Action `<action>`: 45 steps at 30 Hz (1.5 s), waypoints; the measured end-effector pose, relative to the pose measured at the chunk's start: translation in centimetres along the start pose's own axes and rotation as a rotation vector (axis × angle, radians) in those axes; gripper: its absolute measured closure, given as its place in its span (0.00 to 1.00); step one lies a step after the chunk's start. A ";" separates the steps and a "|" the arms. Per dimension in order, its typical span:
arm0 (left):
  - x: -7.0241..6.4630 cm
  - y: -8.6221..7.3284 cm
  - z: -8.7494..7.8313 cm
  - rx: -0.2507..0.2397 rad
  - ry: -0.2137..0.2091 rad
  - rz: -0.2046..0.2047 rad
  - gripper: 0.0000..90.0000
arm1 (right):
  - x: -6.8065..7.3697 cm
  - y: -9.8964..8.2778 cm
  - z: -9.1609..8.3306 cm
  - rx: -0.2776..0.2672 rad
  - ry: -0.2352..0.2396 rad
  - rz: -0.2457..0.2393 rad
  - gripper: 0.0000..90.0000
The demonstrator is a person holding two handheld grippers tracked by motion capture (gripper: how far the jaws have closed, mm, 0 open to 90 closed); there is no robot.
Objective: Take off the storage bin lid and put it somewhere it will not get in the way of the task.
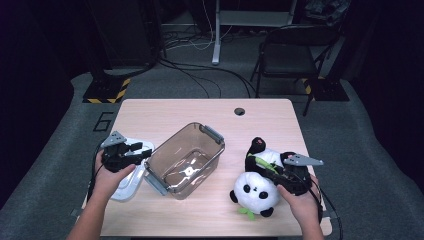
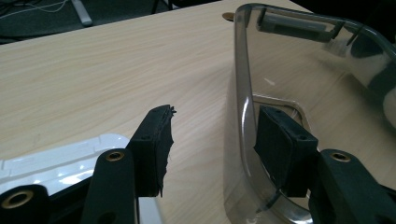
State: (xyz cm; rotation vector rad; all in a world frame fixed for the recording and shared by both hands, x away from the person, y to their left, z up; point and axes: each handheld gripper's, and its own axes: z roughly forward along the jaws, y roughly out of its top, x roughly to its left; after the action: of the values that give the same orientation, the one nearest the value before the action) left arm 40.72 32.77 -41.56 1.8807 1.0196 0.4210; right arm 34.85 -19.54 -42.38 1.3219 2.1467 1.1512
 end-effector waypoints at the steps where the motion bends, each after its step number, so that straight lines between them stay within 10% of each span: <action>1: -0.1 0.0 0.1 -0.001 -0.005 -0.001 0.51 | 0.0 0.1 -0.1 -0.004 0.008 0.003 0.75; 22: -2.3 -0.4 0.9 0.051 -0.168 0.002 0.63 | 0.8 0.8 -0.5 -0.008 0.048 -0.007 0.74; 45: -4.1 -0.4 1.9 0.066 -0.197 0.054 0.66 | 1.6 1.4 -0.9 0.018 0.074 -0.042 0.74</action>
State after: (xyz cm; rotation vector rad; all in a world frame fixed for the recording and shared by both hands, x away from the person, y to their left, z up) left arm 39.31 28.59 -42.39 1.9685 0.8621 0.2305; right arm 34.24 -18.29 -40.56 1.2543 2.2313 1.1847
